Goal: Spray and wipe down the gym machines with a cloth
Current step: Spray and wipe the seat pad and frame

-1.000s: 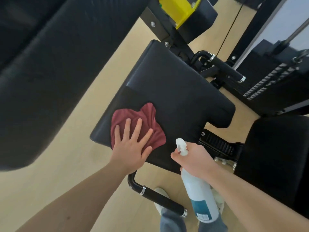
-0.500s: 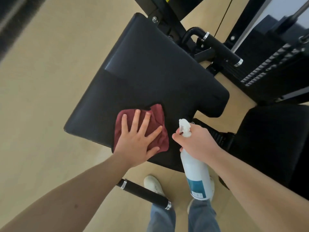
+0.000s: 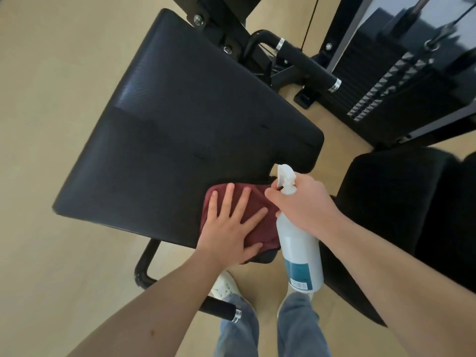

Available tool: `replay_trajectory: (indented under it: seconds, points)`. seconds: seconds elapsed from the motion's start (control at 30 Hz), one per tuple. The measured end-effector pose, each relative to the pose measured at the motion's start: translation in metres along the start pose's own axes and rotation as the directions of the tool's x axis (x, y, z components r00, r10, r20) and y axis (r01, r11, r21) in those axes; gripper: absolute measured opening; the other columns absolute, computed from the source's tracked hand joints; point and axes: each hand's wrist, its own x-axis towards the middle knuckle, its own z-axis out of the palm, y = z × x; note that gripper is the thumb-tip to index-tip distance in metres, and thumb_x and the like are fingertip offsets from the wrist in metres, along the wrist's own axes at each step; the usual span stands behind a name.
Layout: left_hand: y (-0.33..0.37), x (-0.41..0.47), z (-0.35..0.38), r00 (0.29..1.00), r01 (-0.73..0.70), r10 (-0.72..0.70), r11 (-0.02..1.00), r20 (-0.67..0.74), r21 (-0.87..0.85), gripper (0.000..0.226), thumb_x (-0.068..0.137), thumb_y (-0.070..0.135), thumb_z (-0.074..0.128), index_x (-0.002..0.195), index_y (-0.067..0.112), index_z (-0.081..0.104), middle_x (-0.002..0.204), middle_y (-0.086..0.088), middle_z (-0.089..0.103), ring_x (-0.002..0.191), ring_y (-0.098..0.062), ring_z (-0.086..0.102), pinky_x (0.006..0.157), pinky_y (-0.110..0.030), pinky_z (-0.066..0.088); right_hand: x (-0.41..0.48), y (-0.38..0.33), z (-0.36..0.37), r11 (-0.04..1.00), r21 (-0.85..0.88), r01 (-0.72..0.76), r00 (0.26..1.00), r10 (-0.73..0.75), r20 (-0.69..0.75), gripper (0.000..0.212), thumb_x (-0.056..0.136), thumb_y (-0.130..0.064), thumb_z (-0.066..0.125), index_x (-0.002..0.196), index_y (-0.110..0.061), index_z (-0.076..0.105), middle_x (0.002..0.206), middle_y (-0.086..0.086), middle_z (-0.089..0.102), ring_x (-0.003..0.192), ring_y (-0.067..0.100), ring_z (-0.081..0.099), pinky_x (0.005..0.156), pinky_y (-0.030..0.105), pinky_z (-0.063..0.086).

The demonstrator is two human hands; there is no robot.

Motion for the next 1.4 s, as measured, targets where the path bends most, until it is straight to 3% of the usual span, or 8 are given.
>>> replay_trajectory:
  seconds: [0.2, 0.3, 0.4, 0.7, 0.87, 1.03, 1.17, 1.4]
  points:
    - [-0.054, -0.026, -0.013, 0.971, 0.225, -0.218, 0.973, -0.096, 0.059, 0.069, 0.097, 0.072, 0.022, 0.159, 0.042, 0.029, 0.17, -0.017, 0.01, 0.153, -0.051, 0.003, 0.118, -0.07, -0.006, -0.011, -0.006, 0.001, 0.998, -0.059, -0.007, 0.995, 0.013, 0.098, 0.031, 0.094, -0.044, 0.063, 0.074, -0.026, 0.049, 0.071, -0.009, 0.057, 0.067, 0.011, 0.059, 0.062, 0.022, 0.046]
    - [-0.073, -0.033, -0.018, 0.932, 0.349, -0.342, 0.936, -0.116, 0.042, 0.068, 0.099, 0.067, 0.032, 0.16, 0.039, 0.027, 0.17, -0.019, 0.011, 0.153, -0.053, 0.003, 0.119, -0.072, 0.002, -0.017, 0.005, 0.015, 0.996, -0.089, -0.024, 0.976, 0.043, 0.213, 0.027, 0.088, -0.048, 0.065, 0.08, -0.023, 0.059, 0.075, -0.005, 0.064, 0.073, 0.014, 0.067, 0.074, 0.033, 0.058]
    - [-0.082, -0.037, -0.021, 0.886, 0.442, -0.439, 0.897, -0.149, -0.015, 0.067, 0.1, 0.063, 0.031, 0.16, 0.034, 0.03, 0.169, -0.02, 0.013, 0.152, -0.053, 0.004, 0.119, -0.073, 0.003, -0.034, 0.025, 0.038, 0.983, -0.184, -0.013, 0.951, 0.069, 0.302, 0.025, 0.086, -0.049, 0.063, 0.079, -0.025, 0.06, 0.076, -0.005, 0.063, 0.072, 0.011, 0.065, 0.064, 0.024, 0.051]
    - [-0.082, -0.039, -0.017, 0.875, 0.456, -0.455, 0.889, -0.163, -0.031, 0.066, 0.101, 0.061, 0.025, 0.16, 0.031, 0.03, 0.169, -0.021, 0.012, 0.152, -0.053, 0.005, 0.118, -0.074, 0.005, -0.063, 0.054, 0.075, 0.988, -0.126, -0.09, 0.941, 0.126, 0.315, 0.023, 0.09, -0.05, 0.058, 0.084, -0.028, 0.06, 0.078, -0.005, 0.065, 0.072, 0.01, 0.067, 0.067, 0.024, 0.056]
    - [-0.069, -0.033, -0.014, 0.935, 0.333, -0.326, 0.942, -0.137, 0.035, 0.07, 0.099, 0.067, 0.024, 0.161, 0.034, 0.027, 0.167, -0.024, 0.016, 0.15, -0.058, 0.002, 0.113, -0.079, 0.001, -0.058, 0.057, 0.073, 0.98, -0.16, -0.117, 0.966, 0.15, 0.209, 0.03, 0.095, -0.051, 0.056, 0.08, -0.025, 0.055, 0.075, -0.007, 0.059, 0.068, 0.009, 0.062, 0.064, 0.02, 0.055]
    - [-0.031, -0.023, -0.004, 0.995, 0.089, -0.083, 0.989, -0.054, 0.12, 0.071, 0.098, 0.073, 0.019, 0.162, 0.04, 0.018, 0.169, -0.021, 0.012, 0.151, -0.057, 0.002, 0.113, -0.079, -0.004, -0.049, 0.056, 0.061, 0.987, 0.027, -0.157, 0.984, 0.154, 0.093, 0.021, 0.093, -0.045, 0.06, 0.101, -0.026, 0.062, 0.082, -0.008, 0.061, 0.076, 0.01, 0.061, 0.07, 0.028, 0.054]
    - [0.006, -0.009, 0.003, 0.996, -0.092, 0.091, 0.988, 0.016, 0.126, 0.069, 0.098, 0.072, 0.02, 0.161, 0.044, 0.015, 0.171, -0.017, 0.009, 0.151, -0.055, 0.001, 0.11, -0.077, -0.017, -0.045, 0.061, 0.049, 0.979, 0.117, -0.165, 0.982, 0.174, -0.071, 0.02, 0.093, -0.046, 0.06, 0.084, -0.028, 0.056, 0.078, -0.008, 0.062, 0.074, 0.014, 0.064, 0.078, 0.038, 0.06]
    - [0.069, 0.019, 0.015, 0.95, -0.313, 0.308, 0.944, 0.062, 0.104, 0.078, 0.103, 0.063, 0.022, 0.146, 0.032, -0.035, 0.171, -0.009, -0.014, 0.153, -0.045, -0.021, 0.108, -0.073, -0.025, -0.049, 0.069, 0.035, 0.931, 0.348, -0.106, 0.985, 0.147, -0.092, 0.016, 0.093, -0.047, 0.062, 0.105, -0.04, 0.056, 0.09, -0.015, 0.066, 0.081, 0.011, 0.068, 0.078, 0.035, 0.062]
